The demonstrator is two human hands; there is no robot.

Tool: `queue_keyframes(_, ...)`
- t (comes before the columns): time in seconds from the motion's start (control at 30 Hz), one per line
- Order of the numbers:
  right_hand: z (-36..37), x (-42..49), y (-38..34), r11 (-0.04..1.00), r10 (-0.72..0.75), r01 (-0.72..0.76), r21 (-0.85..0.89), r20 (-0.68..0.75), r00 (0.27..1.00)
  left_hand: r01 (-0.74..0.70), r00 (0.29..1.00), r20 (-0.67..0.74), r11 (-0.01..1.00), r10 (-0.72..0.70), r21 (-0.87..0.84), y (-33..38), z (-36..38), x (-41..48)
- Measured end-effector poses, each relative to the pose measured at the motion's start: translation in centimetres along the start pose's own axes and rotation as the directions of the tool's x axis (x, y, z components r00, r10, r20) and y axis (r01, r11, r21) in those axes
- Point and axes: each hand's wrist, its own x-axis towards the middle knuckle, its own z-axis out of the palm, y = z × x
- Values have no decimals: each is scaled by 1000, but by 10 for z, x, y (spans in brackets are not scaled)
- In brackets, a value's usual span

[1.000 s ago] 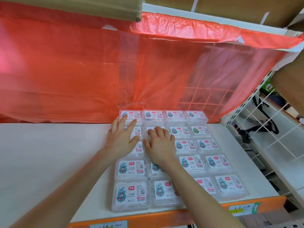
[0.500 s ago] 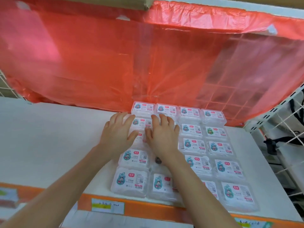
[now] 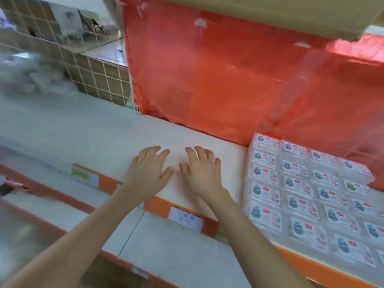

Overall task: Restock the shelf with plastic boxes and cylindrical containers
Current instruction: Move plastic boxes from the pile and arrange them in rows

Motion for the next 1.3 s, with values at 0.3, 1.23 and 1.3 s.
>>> queue_keyframes(0.3, 47, 28, -158, 997, -79, 78, 18, 57, 995, 123, 992, -40, 992, -123, -4, -170, -45, -50)
queue_keyframes(1.23, 138, 273, -458, 880, -470, 459, 120, 78, 879, 464, 881, -96, 886, -464, -24, -503, -105, 23)
queue_keyframes(1.3, 143, 285, -467, 883, -464, 453, 126, 82, 882, 465, 879, -101, 885, -466, -30, -517, -106, 33)
